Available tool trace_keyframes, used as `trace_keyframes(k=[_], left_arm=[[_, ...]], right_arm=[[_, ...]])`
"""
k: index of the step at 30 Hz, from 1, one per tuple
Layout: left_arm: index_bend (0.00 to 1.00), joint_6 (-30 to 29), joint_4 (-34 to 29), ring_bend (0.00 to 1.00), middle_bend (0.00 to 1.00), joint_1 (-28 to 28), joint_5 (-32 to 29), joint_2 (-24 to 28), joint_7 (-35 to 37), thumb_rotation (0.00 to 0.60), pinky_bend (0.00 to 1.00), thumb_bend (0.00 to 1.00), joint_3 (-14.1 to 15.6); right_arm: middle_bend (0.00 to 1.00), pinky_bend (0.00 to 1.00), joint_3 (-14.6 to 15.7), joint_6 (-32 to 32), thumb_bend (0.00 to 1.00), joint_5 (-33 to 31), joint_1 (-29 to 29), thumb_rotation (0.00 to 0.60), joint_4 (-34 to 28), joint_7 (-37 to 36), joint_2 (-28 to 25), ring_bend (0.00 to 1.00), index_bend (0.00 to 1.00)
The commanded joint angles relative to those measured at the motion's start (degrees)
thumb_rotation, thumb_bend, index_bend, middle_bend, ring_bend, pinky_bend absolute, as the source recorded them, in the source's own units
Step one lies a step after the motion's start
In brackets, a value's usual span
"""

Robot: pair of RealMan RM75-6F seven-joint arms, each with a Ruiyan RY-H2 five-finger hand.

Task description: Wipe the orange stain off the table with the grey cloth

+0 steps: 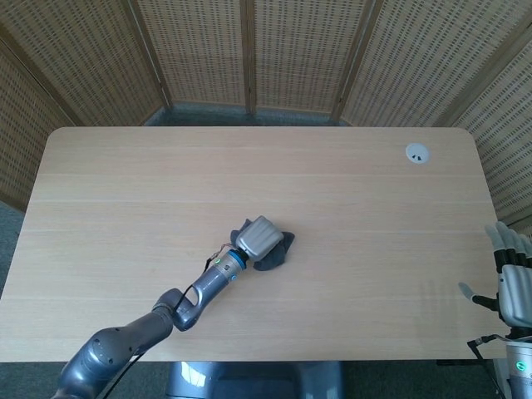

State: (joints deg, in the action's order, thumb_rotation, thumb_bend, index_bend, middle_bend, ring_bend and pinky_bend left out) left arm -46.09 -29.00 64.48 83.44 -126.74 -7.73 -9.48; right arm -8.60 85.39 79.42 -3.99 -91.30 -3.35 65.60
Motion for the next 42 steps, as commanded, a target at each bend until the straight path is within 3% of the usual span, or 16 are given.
trace_keyframes(k=[1, 6, 20, 31, 42], left_arm=[[0.73, -0.5, 1.3, 0.72, 0.74, 2.0, -0.5, -1.7, 0.9, 0.600, 0.94, 0.13, -1.5], [0.73, -1.7, 2.3, 0.72, 0.74, 4.0, -0.9, -3.3, 1.3, 0.600, 0.94, 0.13, -3.2], [0.73, -3.0, 2.5, 0.72, 0.73, 1.3, -2.3, -3.3, 6.6, 0.600, 0.93, 0.13, -1.9], [0.73, -7.9, 6.0, 0.72, 0.73, -6.4, 1.0, -1.2, 15.4, 0.600, 0.93, 0.13, 3.5], [0.72, -9.5, 8.2, 0.72, 0.73, -10.8, 2.6, 2.2, 18.9, 0.600, 0.93, 0.13, 6.0]], right_arm=[[0.00, 0.00, 0.0, 0.0, 0.00, -0.1, 0.0, 0.600, 0.0, 0.0, 0.0, 0.00, 0.00], [0.00, 0.00, -0.1, 0.0, 0.00, -0.2, 0.0, 0.600, 0.1, 0.0, 0.0, 0.00, 0.00], [0.00, 0.00, 0.1, 0.0, 0.00, 0.1, 0.1, 0.600, 0.0, -0.1, -0.1, 0.00, 0.00], [0.00, 0.00, 0.1, -0.1, 0.00, 0.1, -0.1, 0.600, 0.1, 0.3, 0.1, 0.00, 0.00], [0.00, 0.00, 0.4, 0.1, 0.00, 0.4, -0.1, 0.600, 0.1, 1.8, 0.8, 0.00, 0.00]])
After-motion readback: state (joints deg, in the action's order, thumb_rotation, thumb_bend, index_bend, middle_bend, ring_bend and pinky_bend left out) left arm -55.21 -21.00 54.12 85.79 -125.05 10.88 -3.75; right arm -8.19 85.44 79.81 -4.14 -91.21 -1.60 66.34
